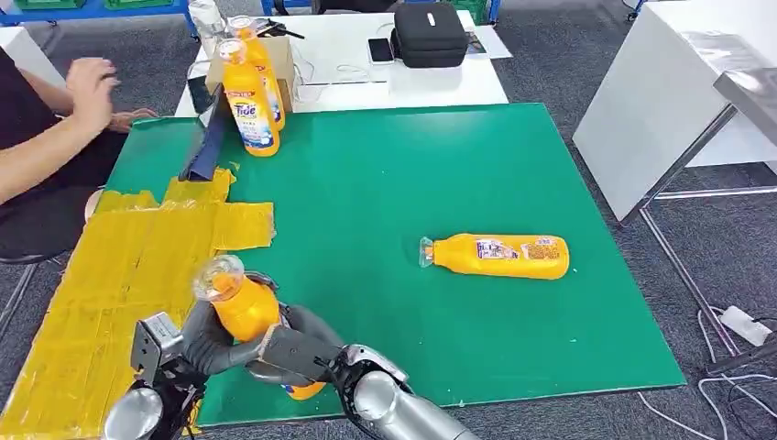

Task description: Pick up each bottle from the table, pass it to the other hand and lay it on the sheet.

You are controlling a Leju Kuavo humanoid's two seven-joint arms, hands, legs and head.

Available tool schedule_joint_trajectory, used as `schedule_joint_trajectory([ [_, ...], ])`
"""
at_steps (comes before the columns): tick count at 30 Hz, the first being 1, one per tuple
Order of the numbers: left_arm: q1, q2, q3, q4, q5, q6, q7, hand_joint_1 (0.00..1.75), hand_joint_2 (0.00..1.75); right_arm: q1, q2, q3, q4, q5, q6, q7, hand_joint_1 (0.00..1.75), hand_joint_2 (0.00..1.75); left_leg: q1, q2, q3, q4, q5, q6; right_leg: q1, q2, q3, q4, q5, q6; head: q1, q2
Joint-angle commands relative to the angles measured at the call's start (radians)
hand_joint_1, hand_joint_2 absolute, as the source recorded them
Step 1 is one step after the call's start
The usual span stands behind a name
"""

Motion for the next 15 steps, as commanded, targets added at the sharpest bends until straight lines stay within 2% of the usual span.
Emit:
schedule_joint_trajectory([
  [1,-0.014,0.025,-0.078,0.048,-0.007,-0.022,0.001,1.75,1.75,-0.061,-0.002,0.043,0.058,0.0,-0.002,-0.003,1.75,1.75,0.0,-0.002,0.002,-0.001,0.0,0.0,0.0,0.003,0.002,0.0,0.0,-0.002,0.0,0.0],
  [5,0.003,0.025,-0.071,0.025,-0.002,-0.023,-0.005,1.75,1.75,-0.055,-0.02,0.013,0.038,0.013,-0.04,-0.008,1.75,1.75,0.0,-0.001,0.001,-0.001,0.0,0.0,0.0,0.001,0.001,0.0,0.0,-0.001,0.0,0.0],
  [6,0.008,0.025,-0.069,0.02,-0.001,-0.022,-0.006,1.75,1.75,-0.055,-0.027,0.005,0.035,0.019,-0.05,-0.006,1.33,1.75,0.0,-0.001,0.001,-0.001,0.0,0.0,0.0,0.002,0.002,0.0,0.0,-0.001,0.0,0.0],
  [7,0.018,0.024,-0.06,0.006,0.003,-0.019,-0.008,1.75,1.75,-0.06,-0.04,-0.01,0.027,0.044,-0.088,0.005,0.05,1.75,0.0,-0.001,0.001,0.0,0.0,0.0,0.0,0.001,0.001,0.0,0.0,-0.001,0.0,0.0],
  [8,0.024,0.023,-0.053,-0.003,0.003,-0.015,-0.009,1.75,1.75,-0.065,-0.052,-0.028,0.02,0.061,-0.113,0.017,0.0,1.75,0.0,-0.001,0.001,0.0,0.0,0.0,0.0,0.001,0.001,0.0,0.0,-0.001,0.0,0.0],
  [11,0.053,0.025,-0.027,-0.052,-0.061,0.045,-0.029,1.75,1.75,-0.074,-0.128,-0.122,-0.036,0.084,-0.149,0.039,0.0,1.75,0.0,-0.002,0.002,0.0,0.0,0.0,0.0,0.002,0.002,-0.001,0.0,-0.001,0.0,0.0],
  [15,0.106,0.024,0.054,-0.13,-0.189,0.161,-0.047,1.75,1.75,-0.018,-0.296,-0.289,-0.225,0.154,-0.148,0.073,0.0,1.75,0.0,-0.003,0.0,0.0,0.0,0.0,0.0,-0.001,0.001,-0.001,0.0,0.0,-0.001,0.0],
])
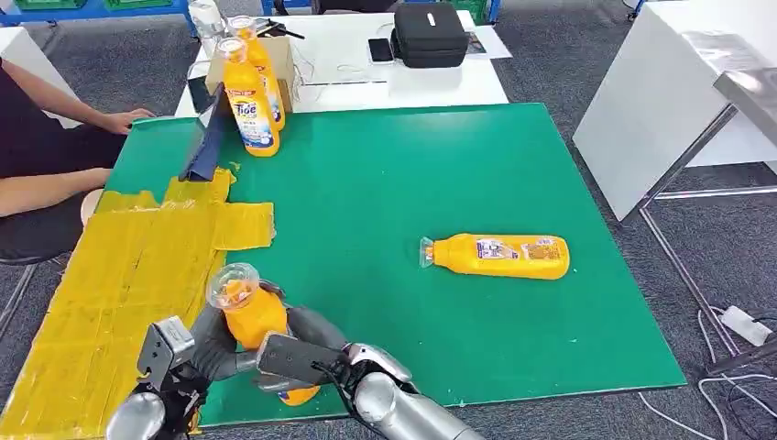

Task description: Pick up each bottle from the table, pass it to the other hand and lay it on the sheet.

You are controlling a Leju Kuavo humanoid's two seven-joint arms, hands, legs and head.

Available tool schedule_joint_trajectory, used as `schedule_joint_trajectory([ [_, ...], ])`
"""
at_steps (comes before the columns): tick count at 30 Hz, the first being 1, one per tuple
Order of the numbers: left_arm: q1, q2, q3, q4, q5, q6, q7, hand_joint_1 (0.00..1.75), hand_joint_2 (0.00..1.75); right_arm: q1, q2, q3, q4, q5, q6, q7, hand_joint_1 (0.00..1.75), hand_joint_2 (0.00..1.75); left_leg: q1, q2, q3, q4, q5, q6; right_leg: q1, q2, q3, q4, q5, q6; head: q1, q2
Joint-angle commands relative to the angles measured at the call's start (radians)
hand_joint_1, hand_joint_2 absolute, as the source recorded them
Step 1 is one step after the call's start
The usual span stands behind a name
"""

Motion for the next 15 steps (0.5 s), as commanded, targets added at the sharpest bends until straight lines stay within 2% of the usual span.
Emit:
schedule_joint_trajectory([
  [1,0.103,0.012,0.08,-0.127,-0.185,0.166,-0.035,1.75,1.75,0.022,-0.309,-0.302,-0.272,0.097,-0.025,0.058,0.0,1.75,0.0,-0.005,0.0,0.0,0.0,0.001,0.0,-0.001,0.003,-0.001,0.0,0.0,0.0,0.0],
  [4,0.143,-0.015,0.123,-0.176,-0.277,0.253,-0.066,1.75,1.75,0.153,-0.397,-0.442,-0.41,0.142,0.01,0.048,0.0,1.75,0.0,-0.006,0.002,-0.001,0.001,0.001,0.0,-0.004,0.005,-0.003,0.0,0.0,-0.001,0.0],
  [6,0.154,-0.025,0.13,-0.192,-0.313,0.29,-0.075,1.75,1.75,0.223,-0.422,-0.508,-0.476,0.169,0.035,0.031,0.0,1.75,-0.002,-0.012,0.001,-0.001,0.0,0.002,-0.002,-0.008,0.006,-0.003,-0.001,0.001,-0.001,0.0],
  [7,0.155,-0.036,0.135,-0.198,-0.371,0.344,-0.083,1.75,1.75,0.25,-0.426,-0.534,-0.501,0.179,0.04,0.03,0.0,1.75,-0.002,-0.015,0.002,-0.001,0.0,0.002,-0.002,-0.009,0.007,-0.004,-0.002,0.0,-0.001,0.0],
  [9,0.153,-0.047,0.123,-0.208,-0.495,0.459,-0.093,1.75,1.75,0.315,-0.457,-0.578,-0.57,0.195,0.048,0.03,0.0,1.75,-0.002,-0.012,-0.001,0.001,0.0,0.001,-0.002,-0.01,0.003,-0.003,-0.001,0.0,0.001,0.0],
  [12,0.137,-0.068,0.093,-0.192,-0.84,0.716,-0.037,1.75,1.75,0.38,-0.485,-0.638,-0.648,0.205,0.059,0.03,0.0,1.75,-0.004,-0.014,-0.001,0.0,-0.001,0.002,-0.003,-0.011,0.005,-0.003,-0.002,0.001,-0.002,0.0],
  [15,0.107,-0.064,0.034,-0.14,-1.042,0.822,0.062,1.75,1.75,0.409,-0.515,-0.686,-0.696,0.192,0.079,0.027,0.0,1.75,-0.005,-0.015,-0.003,0.001,0.0,0.002,-0.003,-0.012,0.002,-0.002,-0.002,0.002,-0.001,0.0],
])
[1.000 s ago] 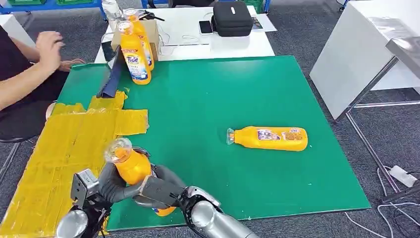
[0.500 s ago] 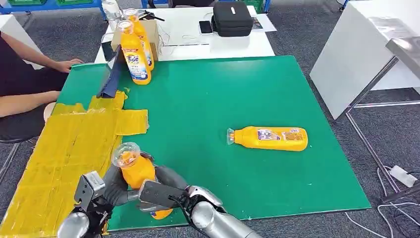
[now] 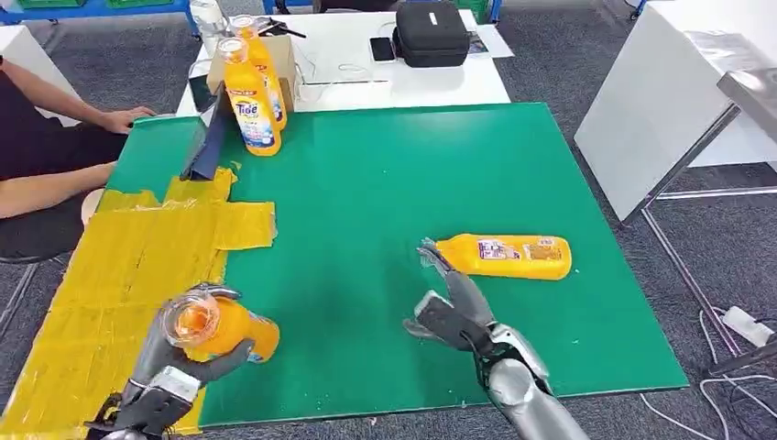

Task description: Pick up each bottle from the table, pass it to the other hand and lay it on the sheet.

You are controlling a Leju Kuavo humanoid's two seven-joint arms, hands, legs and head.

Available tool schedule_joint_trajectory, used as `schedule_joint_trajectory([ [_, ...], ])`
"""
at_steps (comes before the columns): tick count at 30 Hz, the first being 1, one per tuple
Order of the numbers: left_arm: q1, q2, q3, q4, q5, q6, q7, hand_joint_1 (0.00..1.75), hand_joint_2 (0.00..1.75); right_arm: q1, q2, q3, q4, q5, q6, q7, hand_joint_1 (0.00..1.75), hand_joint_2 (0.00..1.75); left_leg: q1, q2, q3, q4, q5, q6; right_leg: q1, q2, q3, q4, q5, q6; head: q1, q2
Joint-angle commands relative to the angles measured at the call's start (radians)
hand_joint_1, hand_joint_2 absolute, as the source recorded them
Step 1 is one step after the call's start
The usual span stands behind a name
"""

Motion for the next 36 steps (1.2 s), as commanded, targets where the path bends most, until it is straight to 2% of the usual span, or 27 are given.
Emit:
schedule_joint_trajectory([
  [1,-0.044,-0.043,-0.07,0.055,-0.547,0.351,0.175,1.75,1.75,0.168,-0.143,-0.247,-0.267,0.0,0.046,-0.004,0.0,1.75,0.0,-0.009,0.001,0.0,0.0,0.0,-0.001,-0.005,0.004,0.0,-0.003,-0.001,0.0,0.0],
  [6,-0.064,-0.03,-0.128,0.119,-0.9,0.443,0.355,1.75,1.75,0.174,-0.196,-0.314,-0.315,-0.036,0.075,0.0,0.0,1.75,-0.001,-0.004,0.0,-0.001,0.0,0.001,-0.002,-0.002,0.001,0.0,0.0,-0.001,0.0,0.0],
  [7,-0.069,-0.014,-0.124,0.131,-0.929,0.434,0.371,1.75,1.75,0.171,-0.207,-0.321,-0.318,-0.04,0.084,0.003,0.0,1.75,-0.001,-0.004,0.001,-0.001,0.0,0.001,-0.002,-0.001,0.002,-0.001,0.0,-0.001,0.0,0.0],
  [8,-0.092,0.067,-0.088,0.145,-0.929,0.413,0.381,1.75,1.75,0.161,-0.214,-0.324,-0.314,-0.046,0.094,0.007,0.0,1.75,-0.002,-0.004,0.0,-0.001,0.001,0.001,-0.002,-0.001,0.001,-0.001,0.0,-0.001,0.0,0.0],
  [9,-0.102,0.098,-0.097,0.15,-0.929,0.4,0.395,1.75,1.75,0.158,-0.216,-0.325,-0.313,-0.046,0.094,0.007,0.0,1.75,-0.002,-0.004,0.001,-0.001,0.001,0.001,-0.002,-0.001,0.002,-0.001,0.0,-0.001,0.0,0.0],
  [13,-0.102,0.098,-0.097,0.15,-0.929,0.4,0.395,1.75,1.75,0.158,-0.216,-0.325,-0.313,-0.046,0.094,0.007,0.0,1.75,-0.001,-0.001,0.001,-0.001,0.002,0.002,-0.003,0.001,0.001,-0.001,0.002,0.0,0.0,0.0],
  [14,-0.239,0.333,-0.354,0.183,-0.929,0.28,0.682,1.75,1.75,0.125,-0.226,-0.309,-0.285,-0.046,0.102,0.01,0.0,1.75,-0.001,0.0,0.001,-0.001,0.002,0.002,-0.002,0.002,0.001,-0.001,0.002,0.0,0.0,0.0],
  [15,-0.435,0.443,-0.731,0.248,-0.929,0.192,1.026,1.75,1.75,0.099,-0.233,-0.299,-0.266,-0.047,0.107,0.014,0.0,1.75,-0.001,0.0,0.001,-0.001,0.002,0.002,-0.002,0.002,0.001,-0.001,0.002,0.0,-0.001,0.0],
  [16,-0.478,0.431,-0.886,0.31,-0.929,0.165,1.113,1.75,1.75,0.075,-0.232,-0.295,-0.25,-0.053,0.109,0.017,0.0,1.75,-0.001,-0.009,-0.003,0.0,0.005,0.002,-0.002,-0.008,0.0,0.001,0.002,0.0,0.0,0.0],
  [17,-0.464,0.403,-0.882,0.37,-0.929,0.144,1.076,1.75,1.75,0.046,-0.233,-0.288,-0.226,-0.055,0.115,0.02,0.0,1.75,-0.001,-0.017,-0.003,0.0,0.007,0.002,-0.002,-0.014,0.0,0.0,0.001,0.0,-0.001,0.0],
  [18,-0.435,0.376,-0.836,0.417,-0.929,0.111,1.02,1.75,1.75,0.018,-0.231,-0.281,-0.205,-0.057,0.123,0.021,0.0,1.75,-0.002,-0.01,-0.001,-0.001,0.006,0.004,-0.003,-0.009,-0.001,0.0,0.002,0.002,0.0,0.0],
  [19,-0.42,0.349,-0.762,0.486,-0.929,0.135,0.938,1.75,1.75,-0.027,-0.225,-0.266,-0.166,-0.06,0.128,0.02,0.0,1.75,-0.002,-0.01,-0.001,-0.001,0.008,0.004,-0.003,-0.007,-0.003,-0.002,0.003,0.001,0.002,0.0],
  [20,-0.399,0.318,-0.683,0.561,-0.929,0.116,0.84,1.75,1.75,-0.067,-0.225,-0.248,-0.127,-0.058,0.133,0.02,0.0,1.75,-0.002,0.002,-0.002,-0.003,0.009,0.004,-0.002,0.003,-0.004,-0.003,0.007,0.003,0.001,0.0],
  [22,-0.399,0.308,-0.638,0.634,-0.929,0.1,0.798,1.75,1.75,-0.104,-0.22,-0.234,-0.091,-0.059,0.135,0.021,0.0,1.75,-0.003,0.01,-0.003,-0.005,0.009,0.004,-0.005,0.012,-0.004,-0.002,0.011,0.002,-0.002,0.0],
  [23,-0.396,0.307,-0.624,0.647,-0.929,0.102,0.785,1.75,1.75,-0.111,-0.219,-0.231,-0.084,-0.059,0.135,0.022,0.0,1.75,-0.003,0.01,-0.002,-0.005,0.009,0.004,-0.004,0.012,-0.003,-0.003,0.011,0.002,-0.001,0.0],
  [24,-0.376,0.303,-0.556,0.676,-0.929,0.066,0.717,1.75,1.75,-0.132,-0.216,-0.22,-0.062,-0.059,0.136,0.021,0.0,1.75,-0.001,0.01,-0.004,-0.003,0.008,0.004,-0.003,0.011,-0.004,-0.001,0.011,0.002,0.0,0.0],
  [27,-0.373,0.309,-0.538,0.689,-0.929,0.086,0.699,1.75,1.75,-0.139,-0.216,-0.215,-0.054,-0.059,0.135,0.021,0.0,1.75,-0.001,0.011,-0.008,-0.002,0.01,0.004,-0.002,0.011,-0.01,-0.002,0.013,0.001,0.0,0.0],
  [31,-0.372,0.309,-0.538,0.687,-0.929,0.086,0.699,1.75,1.75,-0.136,-0.217,-0.215,-0.053,-0.059,0.135,0.021,0.0,1.75,-0.002,0.008,-0.006,-0.002,0.011,0.005,-0.003,0.01,-0.008,-0.002,0.013,0.001,0.0,0.0],
  [32,-0.362,0.305,-0.528,0.672,-0.929,0.044,0.689,1.75,1.75,-0.132,-0.22,-0.214,-0.059,-0.059,0.135,0.021,0.0,1.75,-0.002,0.007,-0.008,-0.002,0.011,0.005,-0.003,0.007,-0.008,-0.001,0.013,0.002,0.0,0.0],
  [36,-0.322,0.325,-0.4,0.709,-0.91,0.026,0.539,1.75,1.75,-0.199,-0.206,-0.195,0.025,-0.057,0.136,0.023,0.0,1.75,-0.001,0.009,-0.007,-0.002,0.011,0.005,-0.003,0.013,-0.008,-0.002,0.014,0.002,0.0,0.0],
])
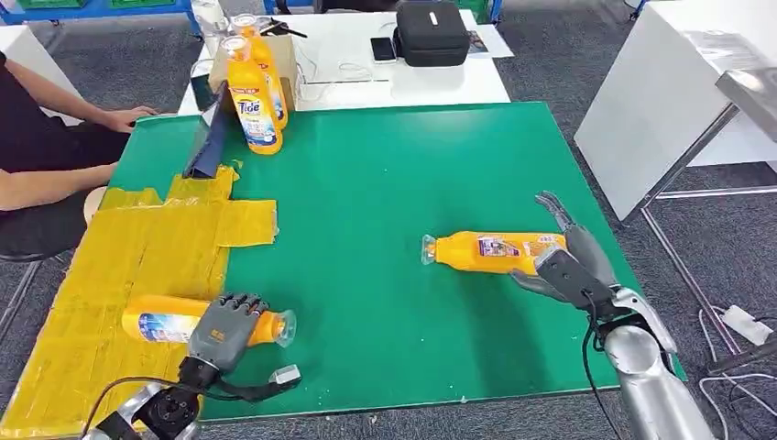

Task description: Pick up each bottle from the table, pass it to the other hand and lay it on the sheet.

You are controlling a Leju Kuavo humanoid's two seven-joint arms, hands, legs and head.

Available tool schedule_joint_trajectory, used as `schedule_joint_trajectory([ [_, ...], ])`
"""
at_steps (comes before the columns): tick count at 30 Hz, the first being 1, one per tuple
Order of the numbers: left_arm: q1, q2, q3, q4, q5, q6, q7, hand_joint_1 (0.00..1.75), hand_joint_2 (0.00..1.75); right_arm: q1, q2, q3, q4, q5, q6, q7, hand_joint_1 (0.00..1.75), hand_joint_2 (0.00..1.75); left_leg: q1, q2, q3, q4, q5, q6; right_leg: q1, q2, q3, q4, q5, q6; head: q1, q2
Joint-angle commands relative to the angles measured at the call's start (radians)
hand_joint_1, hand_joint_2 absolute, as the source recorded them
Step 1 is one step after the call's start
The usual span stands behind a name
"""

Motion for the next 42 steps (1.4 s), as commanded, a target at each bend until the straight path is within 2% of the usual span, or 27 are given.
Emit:
schedule_joint_trajectory([
  [1,0.032,0.02,0.161,0.176,0.011,-0.061,-0.181,1.75,1.75,-0.143,0.026,0.07,0.207,0.0,0.003,0.005,0.0,1.75,0.0,0.006,0.004,-0.002,0.0,-0.001,0.0,0.009,0.002,-0.001,0.002,-0.002,0.0,0.0],
  [2,0.032,0.01,0.188,0.186,0.009,-0.062,-0.214,1.75,1.75,-0.163,0.029,0.08,0.236,0.002,0.003,0.005,0.0,1.75,0.001,0.007,0.004,-0.002,0.0,-0.001,0.0,0.011,0.002,-0.002,0.002,-0.003,0.0,0.0],
  [3,0.032,-0.005,0.208,0.188,0.005,-0.048,-0.229,0.0,1.75,-0.174,0.031,0.087,0.253,0.003,0.002,0.006,0.0,1.75,0.0,0.007,0.004,-0.002,0.001,-0.002,0.0,0.01,0.002,-0.002,0.002,-0.002,0.0,0.0],
  [6,0.016,-0.011,0.211,0.173,0.025,-0.015,-0.297,0.0,1.75,-0.216,0.029,0.123,0.318,0.017,0.009,0.012,0.0,1.75,0.001,0.007,0.004,-0.003,0.001,-0.002,0.0,0.012,0.003,-0.002,0.003,-0.003,0.0,0.0],
  [7,0.017,-0.008,0.221,0.153,0.052,-0.006,-0.317,0.0,0.0,-0.231,0.022,0.141,0.344,0.022,0.015,0.015,0.0,1.75,0.001,0.006,0.004,-0.002,0.002,-0.003,0.0,0.01,0.003,-0.002,0.003,-0.003,0.0,0.0],
  [10,0.019,-0.021,0.242,0.086,0.122,-0.019,-0.367,0.0,0.0,-0.256,0.007,0.17,0.405,0.034,0.017,0.024,0.0,1.75,0.0,0.003,0.003,-0.002,0.004,-0.003,0.0,0.007,0.002,-0.001,0.003,-0.002,0.0,0.0],
  [11,0.019,-0.023,0.241,0.083,0.122,-0.023,-0.367,0.0,0.0,-0.256,0.006,0.171,0.41,0.034,0.017,0.024,0.0,1.75,0.001,0.004,0.004,-0.002,0.004,-0.004,0.001,0.009,0.002,-0.002,0.004,-0.003,0.0,0.0],
  [12,0.015,-0.031,0.25,0.062,0.24,-0.013,-0.451,0.0,0.0,-0.282,-0.007,0.198,0.455,0.048,0.038,0.037,0.0,1.75,0.001,0.003,0.003,-0.001,0.004,-0.003,0.001,0.007,0.003,-0.001,0.003,-0.002,0.0,0.0],
  [17,-0.007,-0.079,0.296,-0.017,0.565,-0.084,-0.642,0.0,0.0,-0.382,0.006,0.243,0.669,0.078,0.031,0.012,0.0,1.75,0.001,0.001,0.001,0.0,0.006,-0.001,0.001,0.004,0.002,0.0,0.004,-0.001,0.0,0.0],
  [26,-0.004,-0.078,0.298,-0.022,0.566,-0.085,-0.642,0.0,0.0,-0.388,0.01,0.246,0.678,0.079,0.029,0.01,0.0,1.75,0.0,-0.001,-0.001,0.0,0.006,-0.002,0.0,0.003,0.0,-0.001,0.004,-0.002,0.0,0.0],
  [31,0.028,-0.128,0.414,-0.108,0.903,-0.226,-0.757,0.0,0.0,-0.404,0.038,0.261,0.747,0.105,0.0,-0.002,0.0,1.75,0.001,0.0,-0.002,0.0,0.006,-0.002,0.001,0.004,-0.001,-0.001,0.005,-0.002,0.0,0.0],
  [36,0.073,-0.189,0.554,-0.212,1.16,-0.379,-0.818,0.0,0.0,-0.427,0.045,0.293,0.785,0.142,-0.013,-0.008,0.0,1.75,0.001,0.0,-0.003,0.001,0.005,-0.001,0.001,0.004,-0.002,0.0,0.005,-0.001,0.0,0.0],
  [38,0.075,-0.207,0.585,-0.231,1.189,-0.407,-0.825,0.0,0.0,-0.449,0.04,0.322,0.813,0.17,-0.008,0.0,0.0,1.75,0.0,0.001,-0.004,0.001,0.006,-0.001,0.0,0.004,-0.004,0.0,0.005,-0.001,0.0,0.0],
  [42,0.048,-0.228,0.603,-0.207,1.231,-0.48,-0.83,0.0,0.0,-0.558,0.007,0.468,0.93,0.292,0.081,0.032,0.0,1.75,0.0,0.001,-0.004,0.001,0.006,-0.001,0.0,0.005,-0.004,0.001,0.005,-0.001,0.0,0.0],
])
